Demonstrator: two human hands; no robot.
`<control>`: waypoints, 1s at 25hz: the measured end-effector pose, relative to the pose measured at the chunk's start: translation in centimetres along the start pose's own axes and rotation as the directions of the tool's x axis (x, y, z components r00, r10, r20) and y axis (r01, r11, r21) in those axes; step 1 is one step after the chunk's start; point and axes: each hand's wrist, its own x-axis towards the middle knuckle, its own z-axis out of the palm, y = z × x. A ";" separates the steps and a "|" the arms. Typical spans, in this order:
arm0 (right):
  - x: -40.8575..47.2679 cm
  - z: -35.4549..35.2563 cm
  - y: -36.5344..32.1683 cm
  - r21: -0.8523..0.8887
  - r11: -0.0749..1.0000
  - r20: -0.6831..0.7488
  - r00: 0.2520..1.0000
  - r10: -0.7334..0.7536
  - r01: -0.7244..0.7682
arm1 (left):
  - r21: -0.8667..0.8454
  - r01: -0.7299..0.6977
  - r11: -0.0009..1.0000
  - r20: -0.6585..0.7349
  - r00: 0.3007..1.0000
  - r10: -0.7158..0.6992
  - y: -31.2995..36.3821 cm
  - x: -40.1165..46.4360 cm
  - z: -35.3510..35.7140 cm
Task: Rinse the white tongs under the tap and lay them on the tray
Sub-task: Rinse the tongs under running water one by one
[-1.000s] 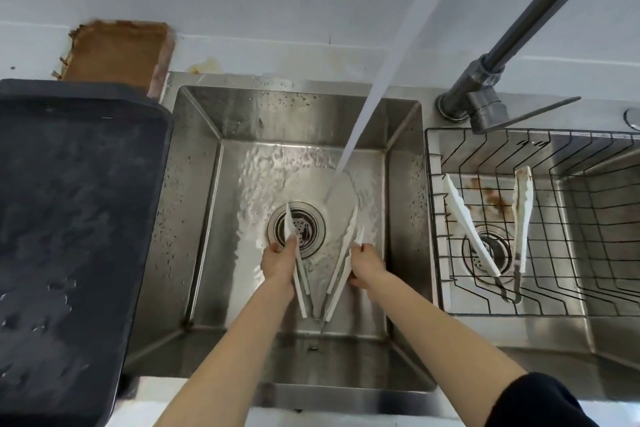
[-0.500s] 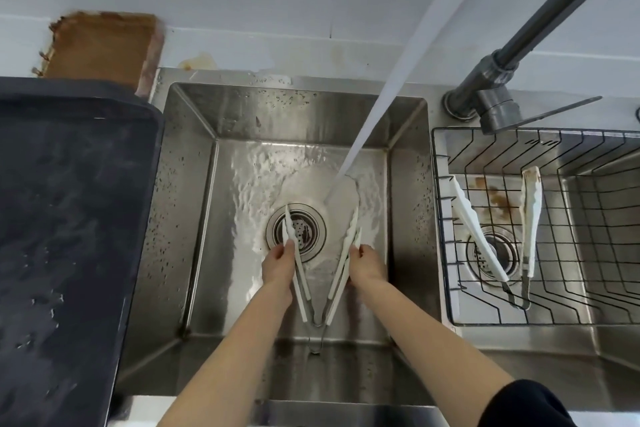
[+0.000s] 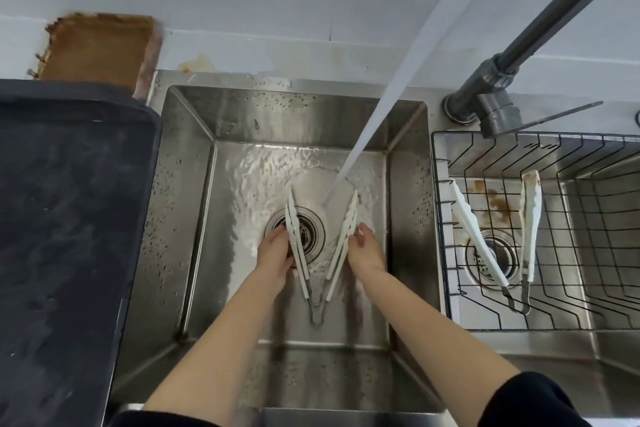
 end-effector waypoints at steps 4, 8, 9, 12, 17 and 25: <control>0.3 -0.3 -0.6 0.031 1.000 0.049 0.999 -0.006 0.004 | 0.053 -0.002 0.999 0.074 0.997 -0.002 0.7 0.4 0.3; 0.1 -0.9 -1.1 0.013 1.000 0.077 0.997 -0.014 0.013 | 0.105 -0.024 0.994 0.070 0.997 0.016 1.5 0.0 0.4; -0.1 -1.2 -1.5 0.003 1.000 0.078 0.997 -0.020 0.020 | 0.110 -0.035 0.993 0.065 0.998 0.028 1.8 -0.1 0.5; -1.2 -2.6 -2.9 -0.031 0.996 0.084 0.993 -0.078 0.081 | 0.135 -0.084 0.987 0.048 0.996 0.078 2.6 -1.1 0.6; -3.8 -5.6 -5.6 -0.056 0.979 0.069 0.979 -0.191 0.195 | 0.168 -0.136 0.976 0.074 0.989 0.125 3.5 -3.9 1.6; -9.2 -11.0 -7.7 -0.027 0.893 0.098 0.890 -0.445 0.450 | 0.300 -0.374 0.877 0.242 0.920 0.310 4.1 -10.4 6.2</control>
